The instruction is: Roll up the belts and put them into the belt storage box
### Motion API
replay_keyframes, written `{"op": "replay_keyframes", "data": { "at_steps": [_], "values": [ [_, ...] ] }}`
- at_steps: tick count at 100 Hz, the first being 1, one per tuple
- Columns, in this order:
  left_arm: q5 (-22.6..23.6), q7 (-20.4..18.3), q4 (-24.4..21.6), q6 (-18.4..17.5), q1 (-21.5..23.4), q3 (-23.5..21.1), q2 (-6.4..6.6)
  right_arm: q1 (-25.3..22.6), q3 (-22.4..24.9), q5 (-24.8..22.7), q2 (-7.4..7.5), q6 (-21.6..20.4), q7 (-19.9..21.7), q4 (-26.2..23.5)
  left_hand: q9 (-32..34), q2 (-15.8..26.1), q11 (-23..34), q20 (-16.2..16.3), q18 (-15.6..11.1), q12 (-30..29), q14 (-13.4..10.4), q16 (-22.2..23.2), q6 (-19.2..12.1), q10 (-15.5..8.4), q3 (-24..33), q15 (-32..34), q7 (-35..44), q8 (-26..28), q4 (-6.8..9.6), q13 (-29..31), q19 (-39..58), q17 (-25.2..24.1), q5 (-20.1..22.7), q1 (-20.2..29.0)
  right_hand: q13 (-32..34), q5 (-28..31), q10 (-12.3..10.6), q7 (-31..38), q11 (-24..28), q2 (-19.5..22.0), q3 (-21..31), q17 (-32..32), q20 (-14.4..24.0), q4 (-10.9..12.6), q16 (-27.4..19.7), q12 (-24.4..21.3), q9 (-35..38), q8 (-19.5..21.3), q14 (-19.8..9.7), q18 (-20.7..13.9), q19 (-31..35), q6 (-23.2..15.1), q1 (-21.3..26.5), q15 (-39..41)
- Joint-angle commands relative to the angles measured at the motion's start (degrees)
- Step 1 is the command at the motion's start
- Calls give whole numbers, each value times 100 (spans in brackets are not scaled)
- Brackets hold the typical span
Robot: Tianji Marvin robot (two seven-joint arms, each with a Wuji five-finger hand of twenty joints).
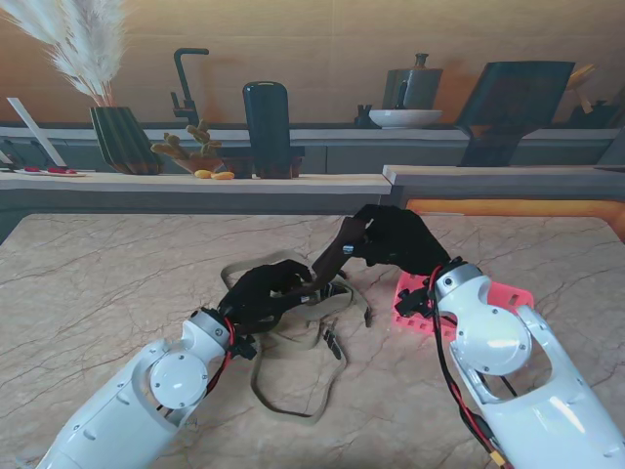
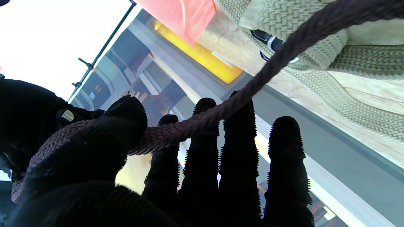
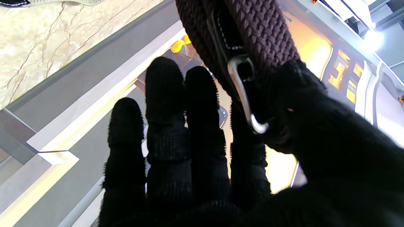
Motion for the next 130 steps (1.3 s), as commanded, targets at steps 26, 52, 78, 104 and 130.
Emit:
{"op": "replay_keyframes", "data": {
  "at_steps": [26, 52, 78, 104, 130],
  "values": [
    [342, 332, -22, -99, 180, -154, 29, -15, 65, -68, 46, -36, 120, -123, -657, -133, -249, 44, -144, -211, -139, -11, 63, -186, 335, -212, -443, -162, 141, -425, 85, -178, -432, -460, 154, 624, 32, 877, 128, 373, 586, 42, -65, 135, 41, 74, 241, 150, -41, -188, 199, -707, 566, 114],
    [716, 726, -14, -117, 208, -188, 6, -15, 77, -83, 52, -33, 144, -139, -430, -186, 765, 145, -251, 577, -257, 276, -118, -414, 541, 273, 569, 614, 108, -169, 285, -37, -535, -379, 148, 622, 30, 871, 130, 378, 586, 37, -73, 150, 39, 75, 238, 162, -43, -188, 201, -699, 561, 117],
    [838, 939, 21, -178, 213, -225, -17, -28, 78, -140, 48, 31, 116, -162, 424, -579, 1379, 99, -295, 628, -176, 339, -567, -415, 15, 1123, 1293, 754, -393, 520, 770, 264, 111, -145, 143, 619, 32, 862, 136, 383, 583, 35, -78, 167, 41, 78, 231, 169, -42, -183, 204, -686, 556, 127],
    [798, 979, 48, -242, 185, -215, -35, -33, 71, -97, 48, 89, 137, -178, 1344, -194, 1559, -158, -346, 253, -55, -23, -723, -285, -575, 1568, 1814, -266, -426, 1208, 1222, 654, 1002, 752, 138, 606, 37, 856, 143, 389, 573, 34, -82, 180, 40, 78, 227, 177, -40, -195, 209, -680, 560, 134],
    [947, 1098, 180, -147, 57, -47, -46, -63, 17, 182, 50, 178, 247, -188, 1205, -127, 1050, -305, -327, 257, -4, -168, -821, -263, -633, 1237, 1631, -592, -284, 965, 1102, 476, 1054, 1011, 139, 615, 61, 853, 149, 392, 570, 38, -82, 190, 42, 77, 227, 181, -19, -190, 219, -665, 567, 147]
  ]
}}
